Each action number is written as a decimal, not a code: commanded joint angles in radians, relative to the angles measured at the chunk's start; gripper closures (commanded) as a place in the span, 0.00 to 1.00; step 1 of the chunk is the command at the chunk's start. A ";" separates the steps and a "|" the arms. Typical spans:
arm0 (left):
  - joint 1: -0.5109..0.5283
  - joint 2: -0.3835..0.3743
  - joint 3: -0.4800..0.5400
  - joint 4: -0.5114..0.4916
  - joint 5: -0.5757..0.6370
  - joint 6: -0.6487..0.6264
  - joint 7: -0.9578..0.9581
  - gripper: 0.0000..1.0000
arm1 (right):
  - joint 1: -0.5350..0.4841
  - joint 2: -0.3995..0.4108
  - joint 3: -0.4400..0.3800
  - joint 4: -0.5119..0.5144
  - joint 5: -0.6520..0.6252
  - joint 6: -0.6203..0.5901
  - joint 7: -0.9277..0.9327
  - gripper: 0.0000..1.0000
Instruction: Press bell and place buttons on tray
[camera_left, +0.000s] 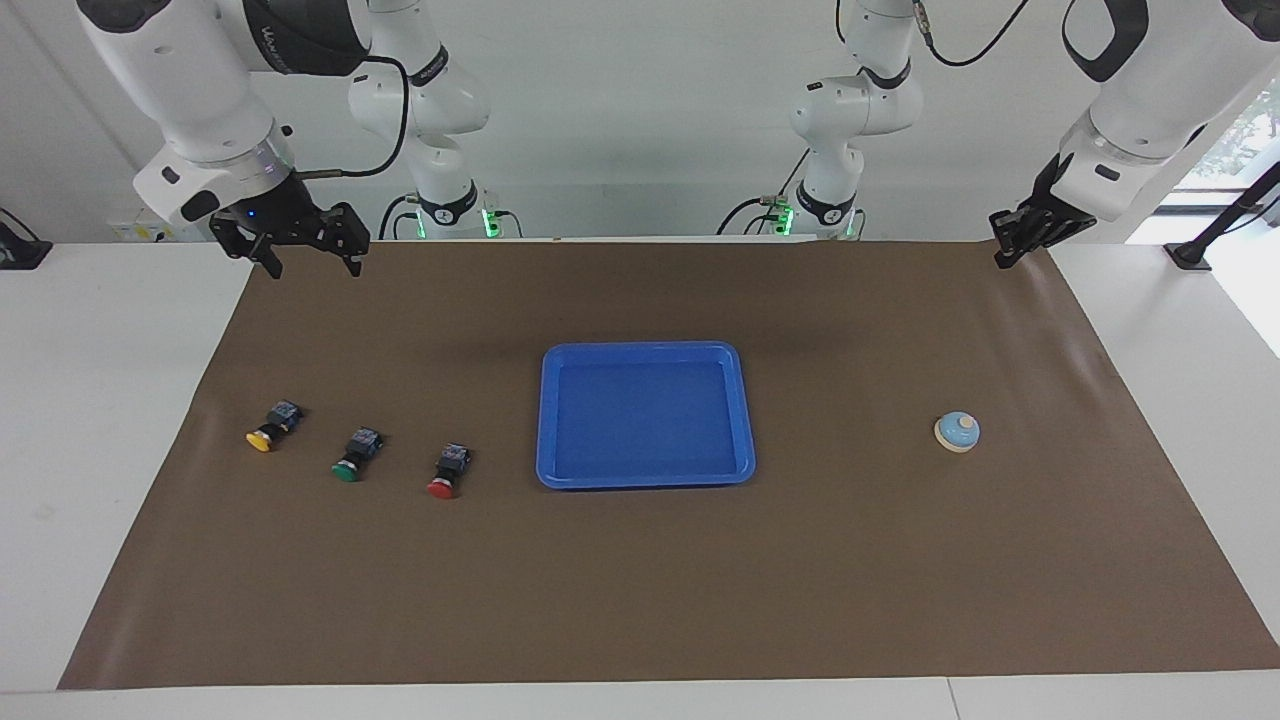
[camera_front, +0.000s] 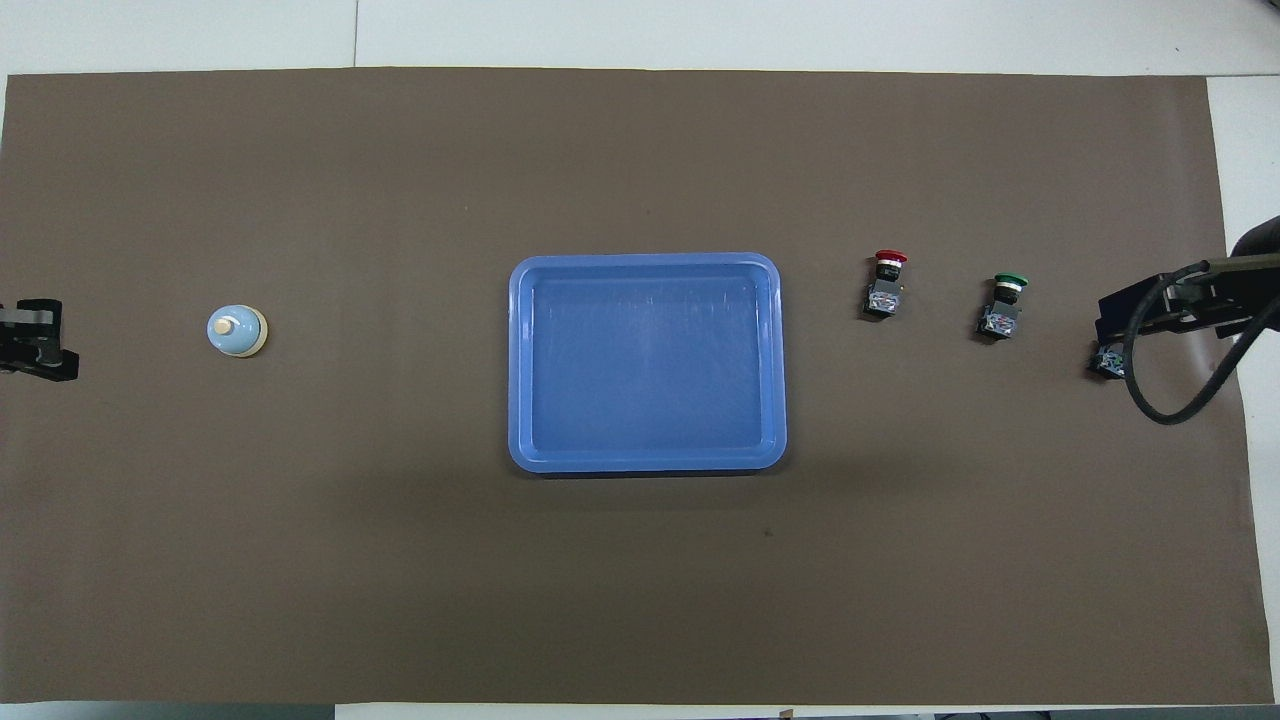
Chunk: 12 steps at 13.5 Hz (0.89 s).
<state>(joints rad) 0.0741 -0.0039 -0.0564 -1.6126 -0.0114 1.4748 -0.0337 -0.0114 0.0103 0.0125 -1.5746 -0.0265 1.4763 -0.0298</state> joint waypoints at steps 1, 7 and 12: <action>0.047 0.014 -0.005 -0.098 -0.013 0.122 0.075 1.00 | -0.018 -0.007 0.010 -0.007 0.000 -0.001 0.005 0.00; 0.084 0.159 -0.005 -0.217 -0.013 0.455 0.130 1.00 | -0.018 -0.007 0.010 -0.005 0.000 -0.001 0.005 0.00; 0.073 0.176 -0.005 -0.352 -0.013 0.640 0.129 1.00 | -0.018 -0.007 0.010 -0.007 0.000 -0.001 0.004 0.00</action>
<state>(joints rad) 0.1487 0.1852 -0.0579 -1.9101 -0.0115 2.0627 0.0790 -0.0114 0.0103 0.0125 -1.5746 -0.0265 1.4763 -0.0298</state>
